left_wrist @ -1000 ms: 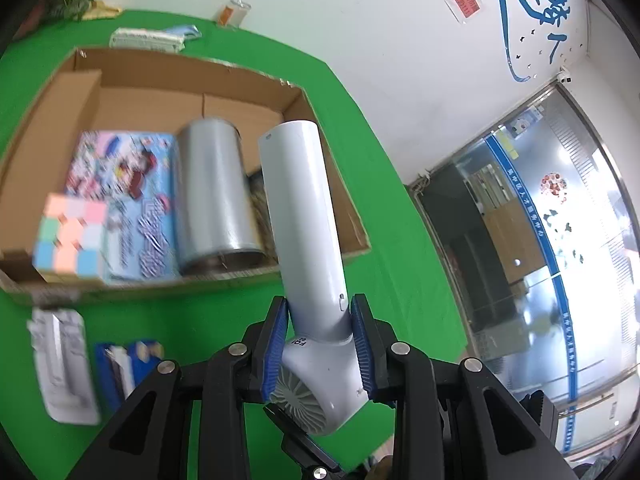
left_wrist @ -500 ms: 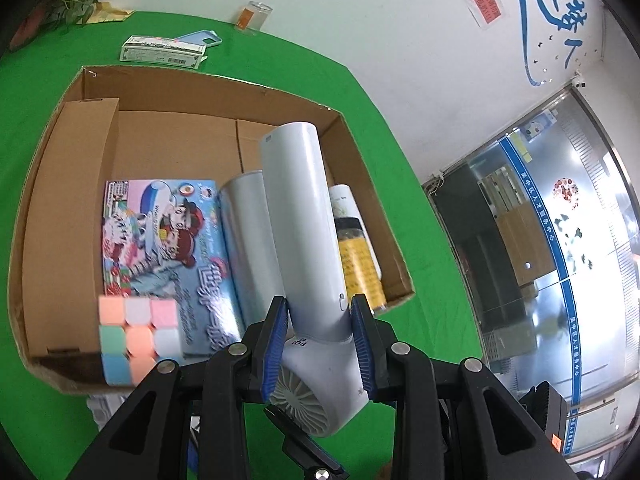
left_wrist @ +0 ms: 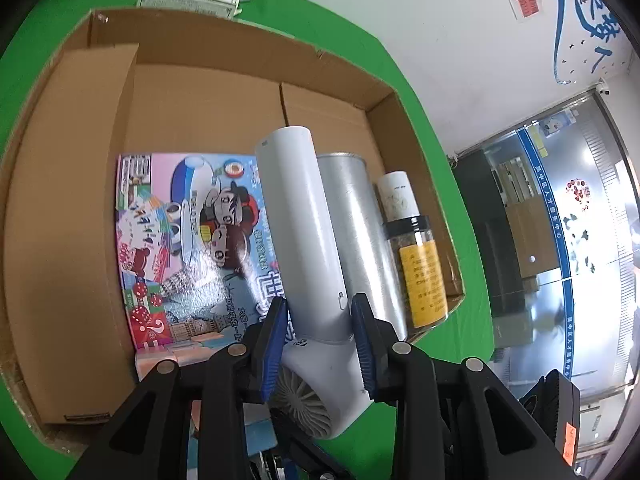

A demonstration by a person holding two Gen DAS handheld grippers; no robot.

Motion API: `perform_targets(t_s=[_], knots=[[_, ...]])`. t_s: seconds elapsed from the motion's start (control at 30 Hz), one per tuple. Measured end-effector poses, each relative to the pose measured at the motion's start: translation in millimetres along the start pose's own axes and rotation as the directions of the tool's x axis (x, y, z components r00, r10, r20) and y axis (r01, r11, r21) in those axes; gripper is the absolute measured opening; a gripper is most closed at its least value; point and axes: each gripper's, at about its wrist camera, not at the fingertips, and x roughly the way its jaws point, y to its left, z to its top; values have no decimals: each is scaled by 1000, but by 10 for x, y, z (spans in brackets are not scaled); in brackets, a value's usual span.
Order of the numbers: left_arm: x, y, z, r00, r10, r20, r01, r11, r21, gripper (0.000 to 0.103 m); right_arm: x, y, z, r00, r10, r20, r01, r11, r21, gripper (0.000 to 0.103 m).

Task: Organize rigid objects
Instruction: 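Carry the hair dryer into the box and lower it beside the can, then open both grippers and move them to the blue stapler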

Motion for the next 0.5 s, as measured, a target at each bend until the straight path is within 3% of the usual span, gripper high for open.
perform_targets(t_s=[0.27,0.43,0.5], knots=[[22,-37,-26,1000,15,4,-15,999,43,27,-91,-44,-110,1000,19,7,-19,1000,-2,58],[11,-51,-97,1000,8,22,-9,999,39,29,-142,-82,-198,999,33,32,-34,999,2,51],[-84,-83,-169,997,29,68,-33,998,62,30,-186,-94,-239,998,46,40,-45,999,-4,51]])
